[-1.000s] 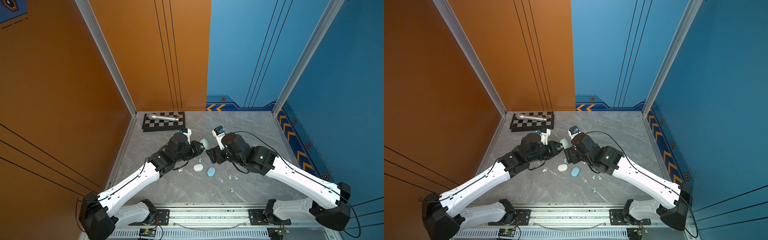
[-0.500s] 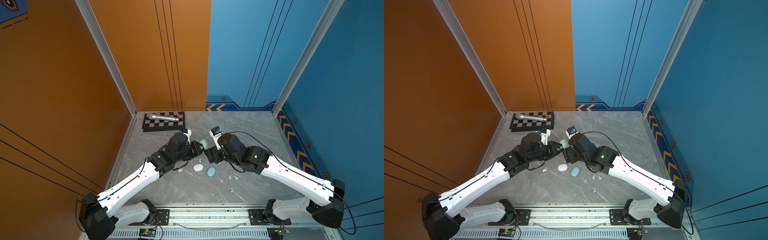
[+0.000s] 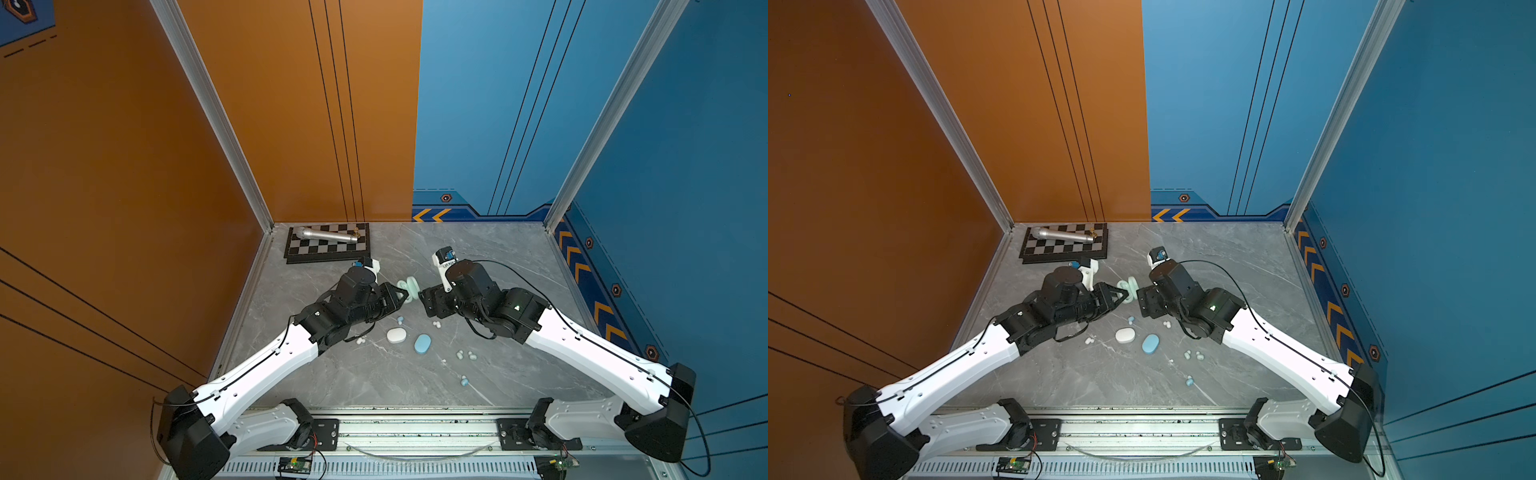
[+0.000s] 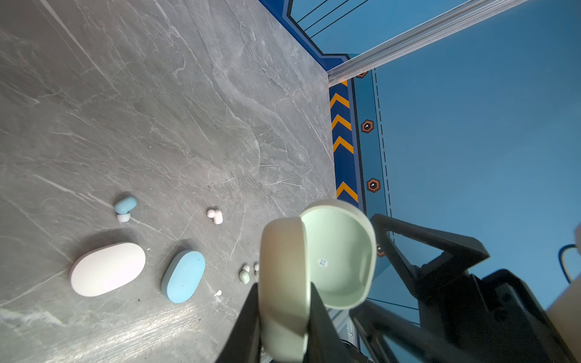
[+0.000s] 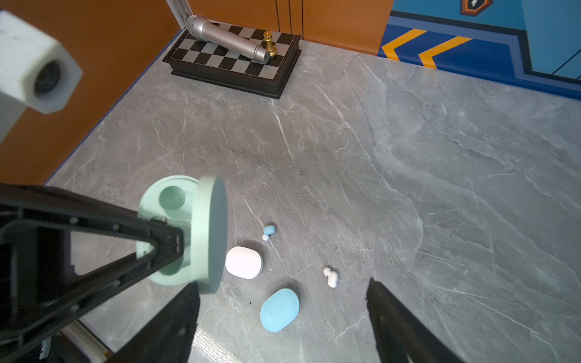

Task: Insert wireless bluetooth earbuds into charging case
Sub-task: Open the charging case.

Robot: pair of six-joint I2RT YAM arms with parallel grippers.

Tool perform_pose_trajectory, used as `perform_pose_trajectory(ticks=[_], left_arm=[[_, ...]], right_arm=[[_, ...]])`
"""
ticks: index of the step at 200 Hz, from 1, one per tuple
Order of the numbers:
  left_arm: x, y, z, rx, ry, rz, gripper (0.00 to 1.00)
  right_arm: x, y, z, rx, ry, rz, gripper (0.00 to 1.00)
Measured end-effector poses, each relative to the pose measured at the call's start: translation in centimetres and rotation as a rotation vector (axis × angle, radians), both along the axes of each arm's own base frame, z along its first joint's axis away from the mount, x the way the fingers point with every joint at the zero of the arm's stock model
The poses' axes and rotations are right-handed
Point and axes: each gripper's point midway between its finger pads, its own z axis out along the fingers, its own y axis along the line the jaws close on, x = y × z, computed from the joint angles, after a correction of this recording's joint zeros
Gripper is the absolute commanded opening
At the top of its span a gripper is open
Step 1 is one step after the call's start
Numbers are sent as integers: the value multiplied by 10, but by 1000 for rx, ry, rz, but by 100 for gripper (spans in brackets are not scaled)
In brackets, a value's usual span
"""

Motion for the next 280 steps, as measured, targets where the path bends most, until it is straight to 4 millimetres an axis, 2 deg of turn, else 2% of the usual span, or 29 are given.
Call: perform_pose_trajectory(ticks=[26, 99, 129, 144, 165, 191, 249, 280], left_arm=[[-1, -2, 4, -6, -7, -14, 0], [-2, -5, 14, -21, -22, -23, 0], [0, -7, 26, -36, -39, -23, 0], [1, -7, 35, -48, -53, -23, 0], [1, -8, 37, -51, -56, -23, 0], [1, -8, 36, -50, -55, -25, 0], [-2, -13, 36, -50, -51, -41, 0], [-2, -13, 36, -53, -54, -42, 0]], right_arm=[[1, -6, 0, 22, 3, -19, 78], [-15, 18, 3, 168, 64, 82, 67], [-14, 20, 6, 188, 62, 74, 54], [-14, 20, 6, 190, 62, 72, 43], [-14, 20, 6, 191, 63, 72, 33], [-14, 23, 6, 197, 64, 76, 32], [-10, 21, 7, 202, 61, 68, 37], [-9, 21, 9, 211, 61, 73, 28]])
